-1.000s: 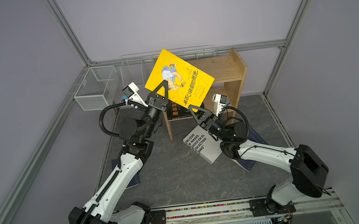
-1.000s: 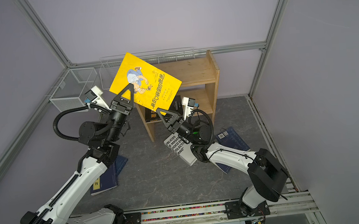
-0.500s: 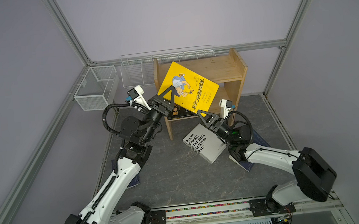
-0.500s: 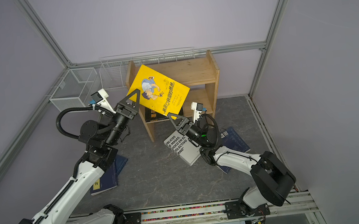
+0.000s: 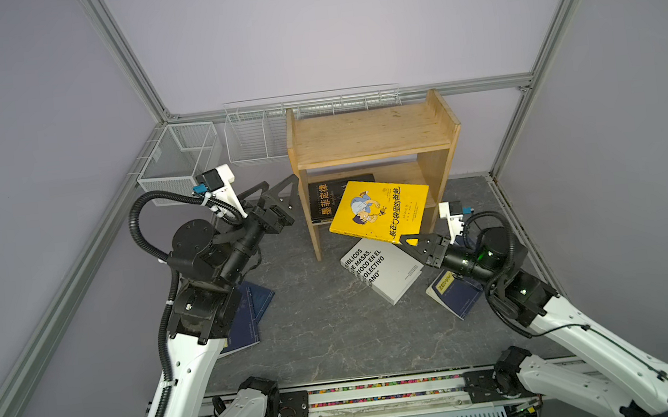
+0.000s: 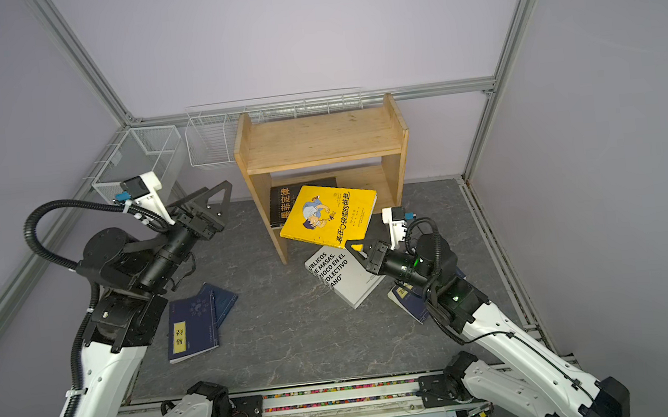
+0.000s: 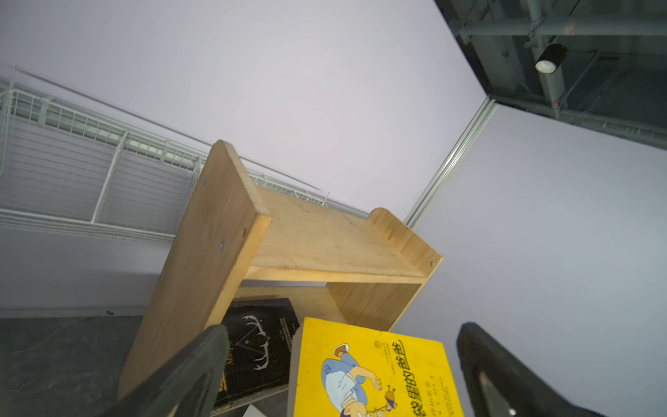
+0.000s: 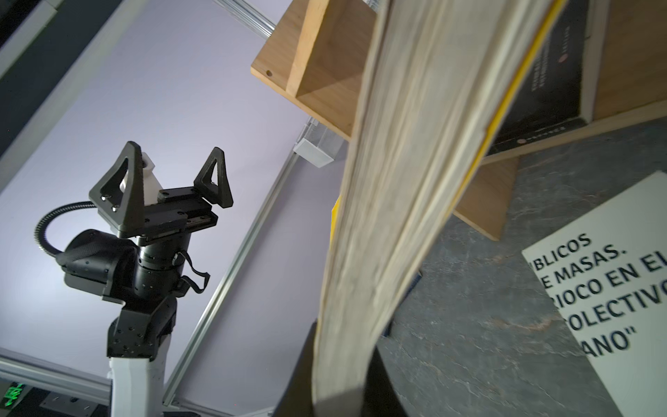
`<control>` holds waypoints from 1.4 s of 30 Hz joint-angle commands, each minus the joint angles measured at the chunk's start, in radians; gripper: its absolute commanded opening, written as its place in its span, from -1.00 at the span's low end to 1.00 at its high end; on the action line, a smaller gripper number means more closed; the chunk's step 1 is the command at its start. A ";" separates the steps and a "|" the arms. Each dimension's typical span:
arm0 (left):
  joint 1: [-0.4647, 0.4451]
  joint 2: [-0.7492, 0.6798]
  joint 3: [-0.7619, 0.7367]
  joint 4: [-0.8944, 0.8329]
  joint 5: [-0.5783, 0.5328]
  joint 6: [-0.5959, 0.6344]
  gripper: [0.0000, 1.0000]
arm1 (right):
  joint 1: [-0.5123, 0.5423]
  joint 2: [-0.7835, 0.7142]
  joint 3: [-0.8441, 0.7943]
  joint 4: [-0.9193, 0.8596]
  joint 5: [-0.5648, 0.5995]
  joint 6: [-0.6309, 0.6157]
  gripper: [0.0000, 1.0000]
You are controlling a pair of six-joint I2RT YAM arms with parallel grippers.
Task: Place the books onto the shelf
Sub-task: 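Lower the yellow book onto the lower shelf with the right gripper while the left releases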
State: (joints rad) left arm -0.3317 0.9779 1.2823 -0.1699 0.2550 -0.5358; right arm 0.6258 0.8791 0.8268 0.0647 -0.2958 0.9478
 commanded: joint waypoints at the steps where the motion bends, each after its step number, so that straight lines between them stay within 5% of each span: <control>1: 0.018 0.045 -0.020 -0.067 0.089 0.036 0.99 | -0.015 0.015 0.045 -0.137 0.019 -0.101 -0.88; 10: 0.020 0.065 -0.146 0.061 0.110 -0.031 0.99 | -0.028 0.120 0.038 0.109 -0.018 -0.141 -0.88; 35: 0.040 0.063 -0.239 0.053 0.036 -0.030 0.99 | -0.091 0.388 0.149 0.418 -0.182 -0.077 -0.87; 42: 0.046 0.054 -0.242 0.038 0.040 -0.010 0.99 | -0.112 0.464 0.250 0.296 -0.222 -0.091 -0.87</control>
State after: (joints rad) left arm -0.2924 1.0504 1.0512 -0.1188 0.3031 -0.5781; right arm 0.5266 1.3502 1.0122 0.3061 -0.4808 0.8639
